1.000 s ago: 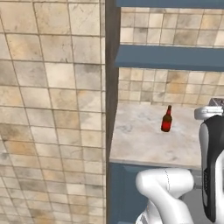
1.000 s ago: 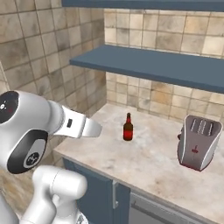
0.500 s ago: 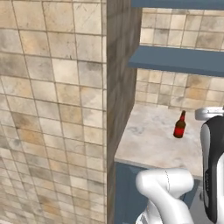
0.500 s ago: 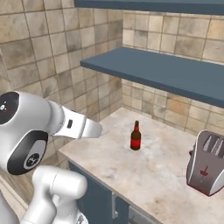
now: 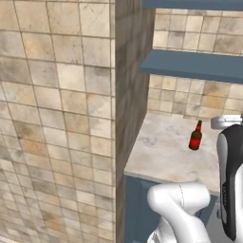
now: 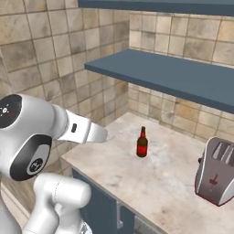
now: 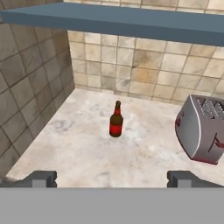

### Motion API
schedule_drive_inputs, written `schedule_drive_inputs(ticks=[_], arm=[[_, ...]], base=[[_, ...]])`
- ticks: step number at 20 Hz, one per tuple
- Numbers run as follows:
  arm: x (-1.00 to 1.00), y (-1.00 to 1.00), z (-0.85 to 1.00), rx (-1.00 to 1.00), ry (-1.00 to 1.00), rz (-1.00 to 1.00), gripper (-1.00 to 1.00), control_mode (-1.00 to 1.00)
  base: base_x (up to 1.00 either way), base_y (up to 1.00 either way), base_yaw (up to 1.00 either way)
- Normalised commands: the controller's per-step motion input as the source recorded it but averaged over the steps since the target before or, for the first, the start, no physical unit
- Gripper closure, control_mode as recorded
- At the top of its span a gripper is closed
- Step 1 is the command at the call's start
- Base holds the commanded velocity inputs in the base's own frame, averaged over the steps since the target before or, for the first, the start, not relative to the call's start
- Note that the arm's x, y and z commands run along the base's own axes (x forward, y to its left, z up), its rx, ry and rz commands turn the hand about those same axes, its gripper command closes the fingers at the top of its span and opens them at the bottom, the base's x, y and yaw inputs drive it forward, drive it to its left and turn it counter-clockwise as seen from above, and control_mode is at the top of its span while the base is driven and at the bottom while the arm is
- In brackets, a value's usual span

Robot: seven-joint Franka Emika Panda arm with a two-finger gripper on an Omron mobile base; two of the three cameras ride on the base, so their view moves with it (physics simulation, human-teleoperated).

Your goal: Move the drinks to the dining counter.

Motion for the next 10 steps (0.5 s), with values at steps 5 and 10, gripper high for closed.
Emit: schedule_drive_inputs(ticks=[5, 10], arm=[[0.00, 0.00, 0.00, 0.00, 0.00, 0.00, -1.00, 1.00], [0.40, -0.16, -0.17, 0.11, 0.00, -0.11, -1.00, -1.00]], base=[[0.71, -0.45, -0.18], [0.26, -0.15, -0.09]])
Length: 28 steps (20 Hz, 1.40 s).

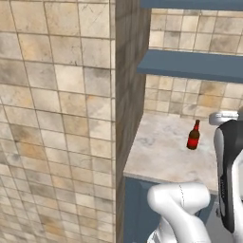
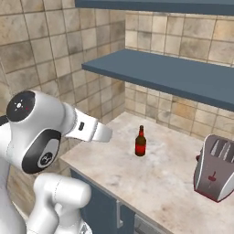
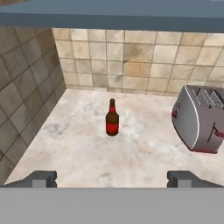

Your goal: Move the drinks to the dining counter.

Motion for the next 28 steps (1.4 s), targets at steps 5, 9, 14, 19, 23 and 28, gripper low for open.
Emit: schedule_drive_inputs(ticks=[5, 9, 14, 19, 23, 28], arm=[[0.41, -0.12, -0.23, 0.15, 0.00, -0.04, -1.00, -1.00], [0.10, 0.00, -0.36, 0.10, 0.00, 0.00, -1.00, -1.00], [0.00, 0.00, -0.46, 0.05, -0.04, 0.00, -1.00, -1.00], [0.09, -0.01, -0.40, 0.01, -0.06, 0.00, -1.00, -1.00], [0.21, -0.03, -0.28, 0.00, 0.00, 0.00, -1.00, -1.00], [0.04, -0.04, -0.03, -0.02, 0.07, 0.00, -1.00, -1.00]], base=[[0.00, 0.00, 0.00], [0.00, 0.00, 0.00], [0.00, 0.00, 0.00], [0.00, 0.00, 0.00], [0.00, 0.00, 0.00], [0.00, 0.00, 0.00]])
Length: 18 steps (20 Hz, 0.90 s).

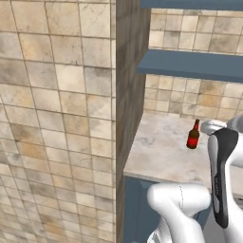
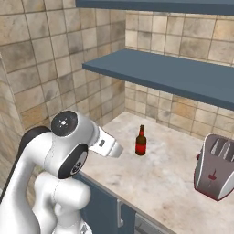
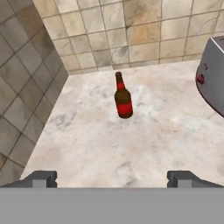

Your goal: Move the drinks to the dining counter.

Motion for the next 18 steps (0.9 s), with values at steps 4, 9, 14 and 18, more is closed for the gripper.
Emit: schedule_drive_inputs(ticks=[4, 9, 14, 18], arm=[[0.03, -0.22, -0.13, -0.16, 0.03, 0.01, -1.00, -1.00], [0.02, -0.17, -0.10, -0.16, 0.00, 0.03, -1.00, -1.00], [0.07, -0.06, -0.15, -0.04, -0.03, 0.05, -1.00, -1.00], [0.33, 0.00, 0.00, 0.06, 0.00, 0.04, -1.00, -1.00]], base=[[0.00, 0.00, 0.00], [0.00, 0.00, 0.00], [0.00, 0.00, 0.00], [0.00, 0.00, 0.00]])
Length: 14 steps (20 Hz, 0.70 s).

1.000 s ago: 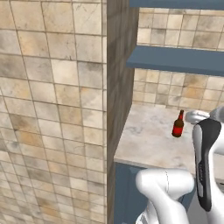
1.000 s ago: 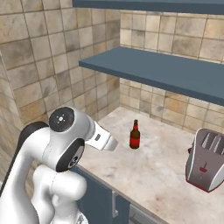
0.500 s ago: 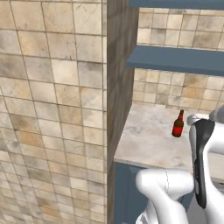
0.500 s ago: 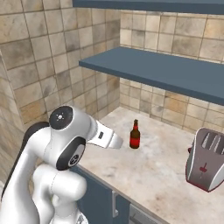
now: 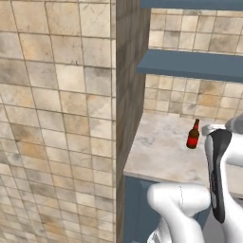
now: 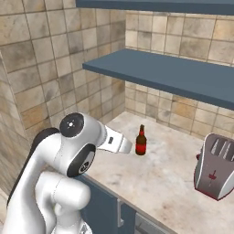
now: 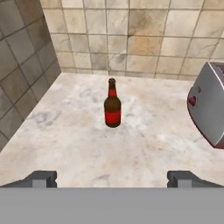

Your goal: Move the drinks to the dining counter.

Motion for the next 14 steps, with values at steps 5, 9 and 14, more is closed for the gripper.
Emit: schedule_drive_inputs(ticks=[5, 9, 14], arm=[[0.38, 0.00, -0.01, 0.01, 0.00, 0.02, -1.00, -1.00], [0.22, -0.02, -0.21, 0.00, 0.00, 0.01, -1.00, -1.00], [0.37, -0.17, -0.24, 0.00, 0.00, 0.01, -1.00, -1.00]], base=[[0.00, 0.00, 0.00], [0.00, 0.00, 0.00], [0.00, 0.00, 0.00]])
